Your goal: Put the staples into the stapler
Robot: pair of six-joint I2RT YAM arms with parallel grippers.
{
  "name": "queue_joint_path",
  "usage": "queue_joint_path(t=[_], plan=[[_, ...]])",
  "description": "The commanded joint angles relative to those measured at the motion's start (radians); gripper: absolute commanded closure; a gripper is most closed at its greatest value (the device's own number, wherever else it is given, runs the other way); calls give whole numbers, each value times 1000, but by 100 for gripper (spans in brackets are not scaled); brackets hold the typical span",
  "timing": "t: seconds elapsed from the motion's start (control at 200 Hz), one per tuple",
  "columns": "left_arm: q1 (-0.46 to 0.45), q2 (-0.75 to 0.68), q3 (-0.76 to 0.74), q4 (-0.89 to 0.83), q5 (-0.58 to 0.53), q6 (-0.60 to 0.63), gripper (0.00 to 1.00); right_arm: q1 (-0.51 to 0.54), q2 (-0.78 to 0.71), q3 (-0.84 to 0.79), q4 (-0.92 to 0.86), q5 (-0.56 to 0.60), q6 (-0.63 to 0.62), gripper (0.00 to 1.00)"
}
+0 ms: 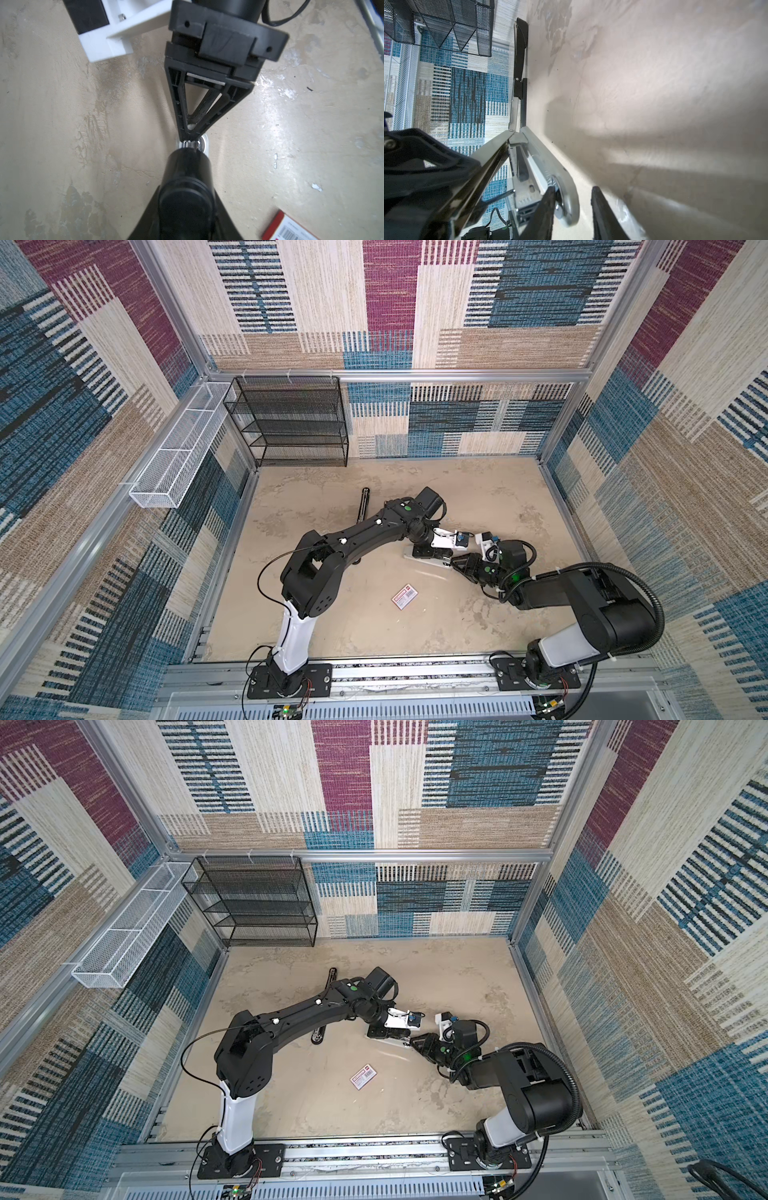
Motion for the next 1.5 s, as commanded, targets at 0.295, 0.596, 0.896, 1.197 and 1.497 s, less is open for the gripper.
queue_joint_path(t=[0.295, 0.596, 0.896, 1.197, 1.497], plan=[[58, -97, -89, 173, 128, -156, 100, -15, 48, -23, 112, -49, 25, 100], [115, -194, -241, 350, 151, -271, 100, -42, 58, -19, 88, -47, 13, 100], [225, -327, -445, 590, 188, -435, 100, -91, 45, -24, 21, -29, -18, 100], [324, -431, -675, 901, 199, -624, 100, -116, 44, -39, 12, -25, -21, 100], [379, -459, -854, 1213, 196, -783, 100, -144, 55, -54, 14, -33, -21, 100]])
